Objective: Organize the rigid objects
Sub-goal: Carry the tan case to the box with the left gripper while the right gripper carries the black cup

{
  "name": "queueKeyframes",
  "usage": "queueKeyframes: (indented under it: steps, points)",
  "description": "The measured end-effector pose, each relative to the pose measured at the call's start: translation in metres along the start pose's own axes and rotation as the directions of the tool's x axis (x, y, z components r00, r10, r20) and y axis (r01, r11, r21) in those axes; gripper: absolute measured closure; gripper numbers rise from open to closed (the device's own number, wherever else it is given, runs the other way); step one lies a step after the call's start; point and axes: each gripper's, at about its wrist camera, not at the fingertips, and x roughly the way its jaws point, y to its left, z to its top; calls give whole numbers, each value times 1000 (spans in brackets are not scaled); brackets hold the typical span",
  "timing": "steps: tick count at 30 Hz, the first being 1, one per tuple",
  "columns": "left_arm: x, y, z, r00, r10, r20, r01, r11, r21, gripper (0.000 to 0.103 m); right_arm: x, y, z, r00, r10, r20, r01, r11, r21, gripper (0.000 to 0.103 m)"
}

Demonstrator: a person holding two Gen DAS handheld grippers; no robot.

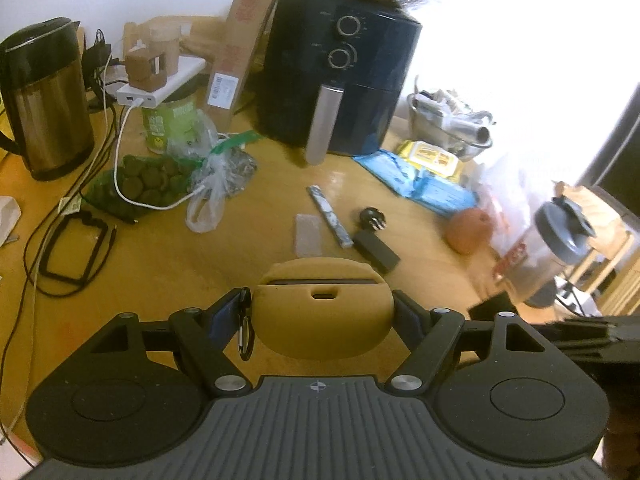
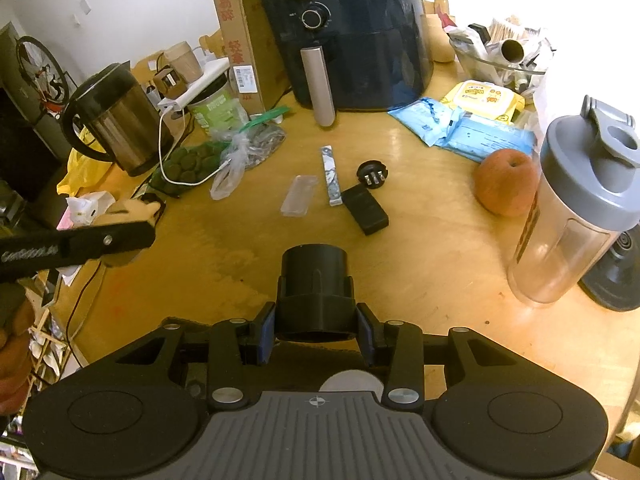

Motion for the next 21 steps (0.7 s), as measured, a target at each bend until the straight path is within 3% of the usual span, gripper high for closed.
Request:
queueKeyframes:
  steps: [16, 19, 21]
  points:
    - [-12, -11, -48, 992, -66, -109, 62, 997, -45, 25, -17, 4, -20, 1000, -6, 20, 5, 1000, 31, 59]
    - [-12, -14, -51, 992, -95, -86, 91, 994, -58, 25, -19, 4, -23, 1000, -7, 20, 6, 999, 32, 59]
    - [-19, -17, -50, 993, -109, -40, 107, 993, -48, 14, -20, 4, -26, 1000, -8, 20, 7, 999, 36, 59]
